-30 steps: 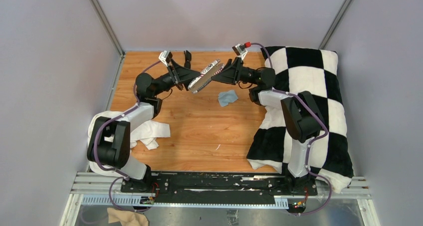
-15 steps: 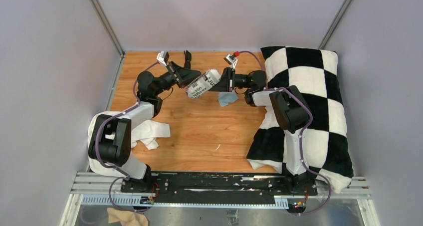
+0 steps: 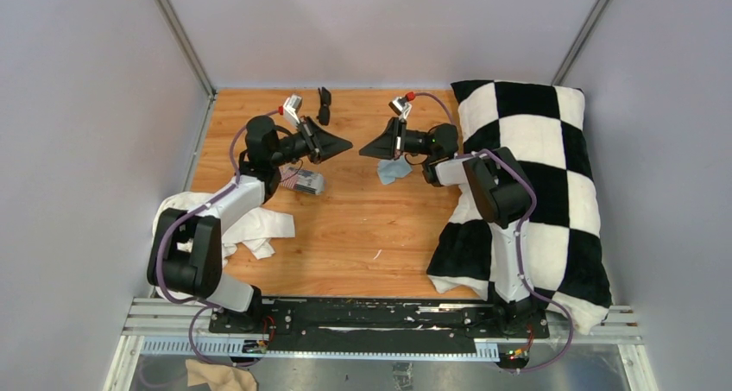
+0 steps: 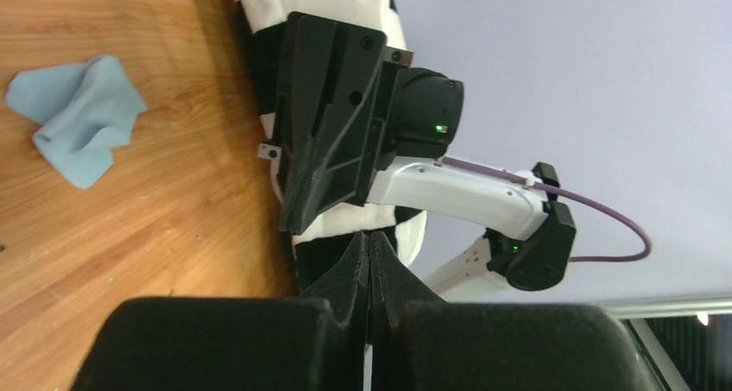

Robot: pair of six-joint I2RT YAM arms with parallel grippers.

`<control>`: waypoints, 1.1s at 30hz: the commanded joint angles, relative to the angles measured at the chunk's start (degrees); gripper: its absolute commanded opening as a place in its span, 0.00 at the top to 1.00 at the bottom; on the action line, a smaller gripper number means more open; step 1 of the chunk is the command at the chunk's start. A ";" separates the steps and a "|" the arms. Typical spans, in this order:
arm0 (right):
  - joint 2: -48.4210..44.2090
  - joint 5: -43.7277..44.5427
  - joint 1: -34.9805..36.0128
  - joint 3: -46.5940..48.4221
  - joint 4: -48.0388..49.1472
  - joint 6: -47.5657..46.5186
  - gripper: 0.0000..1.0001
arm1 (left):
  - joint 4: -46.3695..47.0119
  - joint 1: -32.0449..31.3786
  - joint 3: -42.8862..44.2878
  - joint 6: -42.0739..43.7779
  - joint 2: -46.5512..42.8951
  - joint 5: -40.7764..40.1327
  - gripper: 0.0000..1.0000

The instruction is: Organize the sunglasses

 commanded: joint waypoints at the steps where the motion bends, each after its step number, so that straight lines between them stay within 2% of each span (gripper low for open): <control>1: -0.05 0.23 -0.79 -2.48 0.74 -0.11 1.00 | -11.00 0.34 0.78 10.63 -0.63 -1.27 1.00; 4: -3.08 -0.29 -1.21 -5.70 -5.74 -5.39 1.00 | -30.48 0.36 5.98 24.56 -3.39 -7.53 0.98; 6: -6.26 -0.40 -1.20 -7.66 -13.87 -11.85 0.92 | -45.54 0.36 10.76 33.49 -4.91 -15.40 0.89; 8: -9.81 0.31 -1.21 -9.27 -27.50 -21.84 0.82 | -56.40 0.36 14.44 38.34 -5.96 -24.69 0.80; 11: -15.45 3.78 -1.07 -9.63 -49.54 -37.85 0.68 | -67.81 0.43 18.19 41.50 -6.14 -37.23 0.69; 14: -20.46 11.79 -0.47 -6.99 -72.68 -53.74 0.57 | -76.36 0.45 20.00 41.31 -5.61 -47.39 0.62; 15: -22.00 14.37 -0.19 -6.21 -78.84 -57.52 0.54 | -78.08 0.45 20.07 40.80 -5.63 -49.91 0.55; 16: -23.36 16.50 0.04 -5.81 -82.98 -60.48 0.51 | -79.62 0.53 19.77 40.48 -5.78 -52.77 0.53; 20: -27.64 21.29 0.20 -7.16 -91.25 -65.71 0.44 | -84.22 2.26 17.22 37.98 -7.36 -62.96 0.42; 26: -30.29 21.78 0.28 -10.80 -93.37 -67.22 0.42 | -85.97 11.09 9.68 33.75 -12.52 -61.79 0.40; 29: -29.99 21.22 0.42 -11.50 -92.70 -67.00 0.42 | -87.22 12.14 7.61 31.13 -14.22 -64.91 0.18; 33: -28.68 20.12 1.01 -10.95 -91.82 -66.40 0.42 | -87.14 12.14 7.02 29.67 -12.93 -67.56 0.14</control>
